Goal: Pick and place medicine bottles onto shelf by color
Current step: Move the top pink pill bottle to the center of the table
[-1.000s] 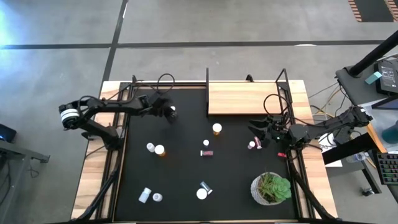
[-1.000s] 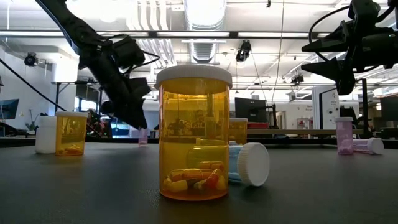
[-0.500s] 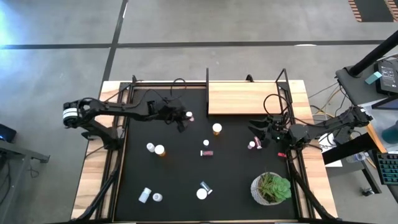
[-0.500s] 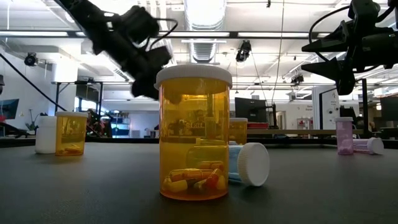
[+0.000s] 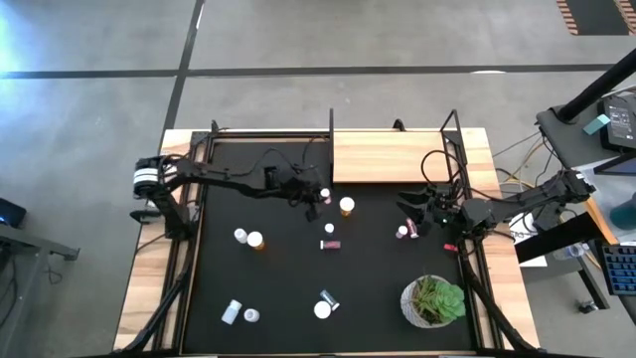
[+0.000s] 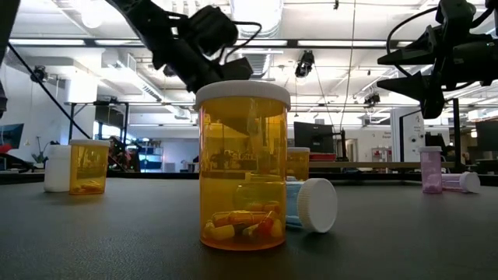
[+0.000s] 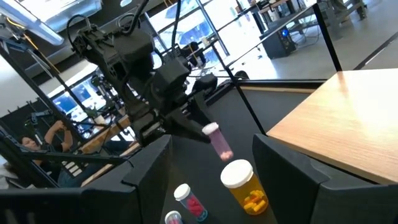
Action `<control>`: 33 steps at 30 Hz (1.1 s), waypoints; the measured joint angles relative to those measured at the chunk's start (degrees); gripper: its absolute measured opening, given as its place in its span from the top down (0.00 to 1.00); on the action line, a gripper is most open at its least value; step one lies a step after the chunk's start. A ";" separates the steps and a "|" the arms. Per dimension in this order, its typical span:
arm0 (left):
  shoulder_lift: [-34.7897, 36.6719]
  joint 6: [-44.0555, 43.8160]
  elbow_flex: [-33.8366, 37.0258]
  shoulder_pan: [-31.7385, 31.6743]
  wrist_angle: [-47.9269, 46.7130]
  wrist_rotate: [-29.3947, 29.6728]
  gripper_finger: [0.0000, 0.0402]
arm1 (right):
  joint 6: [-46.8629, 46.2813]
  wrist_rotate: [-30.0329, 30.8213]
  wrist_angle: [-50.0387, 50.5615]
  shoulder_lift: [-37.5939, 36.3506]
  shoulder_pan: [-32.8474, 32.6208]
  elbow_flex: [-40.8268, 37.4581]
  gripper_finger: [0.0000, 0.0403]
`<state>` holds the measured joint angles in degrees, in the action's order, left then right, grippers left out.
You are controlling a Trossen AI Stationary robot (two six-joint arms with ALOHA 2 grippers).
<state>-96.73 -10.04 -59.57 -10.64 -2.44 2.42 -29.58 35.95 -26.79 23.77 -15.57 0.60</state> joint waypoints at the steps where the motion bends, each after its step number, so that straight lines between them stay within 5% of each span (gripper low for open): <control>1: -0.58 0.00 -0.48 0.11 0.23 0.00 0.77 | 0.00 0.00 0.00 0.00 0.00 0.00 0.47; 33: -7.28 -0.25 -1.18 2.33 0.77 1.48 0.77 | 0.00 0.01 0.00 0.00 -0.01 0.00 0.47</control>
<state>-104.01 -10.29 -60.75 -8.32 -1.67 3.89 -29.58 35.95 -26.79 23.77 -15.58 0.60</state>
